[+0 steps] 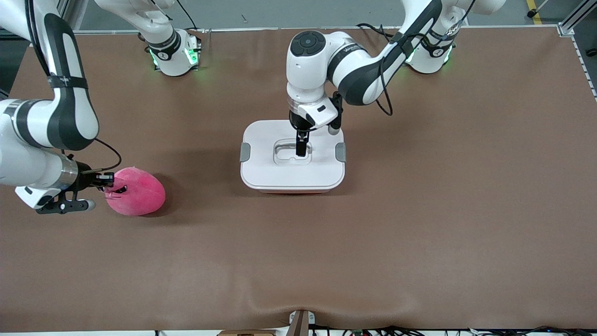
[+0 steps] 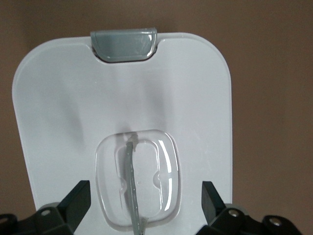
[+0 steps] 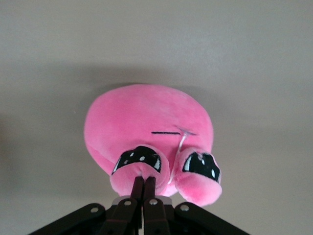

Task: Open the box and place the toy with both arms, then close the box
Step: 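Lower the left gripper onto the lid handle while the right gripper grasps the toy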

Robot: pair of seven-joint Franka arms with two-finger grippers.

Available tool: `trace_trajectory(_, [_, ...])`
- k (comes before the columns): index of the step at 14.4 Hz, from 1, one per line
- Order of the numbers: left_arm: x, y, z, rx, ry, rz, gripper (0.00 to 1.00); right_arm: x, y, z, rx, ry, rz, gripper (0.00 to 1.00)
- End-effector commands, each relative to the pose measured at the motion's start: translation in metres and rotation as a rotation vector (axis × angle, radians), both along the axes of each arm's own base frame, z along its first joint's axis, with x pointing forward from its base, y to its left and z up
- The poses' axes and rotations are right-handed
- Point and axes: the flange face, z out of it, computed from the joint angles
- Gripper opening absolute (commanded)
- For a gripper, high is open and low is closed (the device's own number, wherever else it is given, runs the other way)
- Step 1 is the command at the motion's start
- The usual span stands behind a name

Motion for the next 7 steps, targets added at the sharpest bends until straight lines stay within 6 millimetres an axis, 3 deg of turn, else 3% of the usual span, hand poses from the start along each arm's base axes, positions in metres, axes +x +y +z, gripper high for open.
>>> trace_trajectory(1, [0.001,-0.015,-0.012,-0.036,-0.050,0.095,1.00,0.006,0.006,0.038,-0.009,-0.034,0.051,0.00])
trace_trajectory(5, [-0.007,-0.026,-0.024,-0.032,-0.086,0.172,1.00,0.005,0.015,0.068,-0.001,-0.012,0.068,0.00])
trace_trajectory(7, [-0.010,-0.028,-0.026,-0.030,-0.086,0.167,1.00,0.006,0.031,0.083,-0.004,-0.029,0.093,0.00])
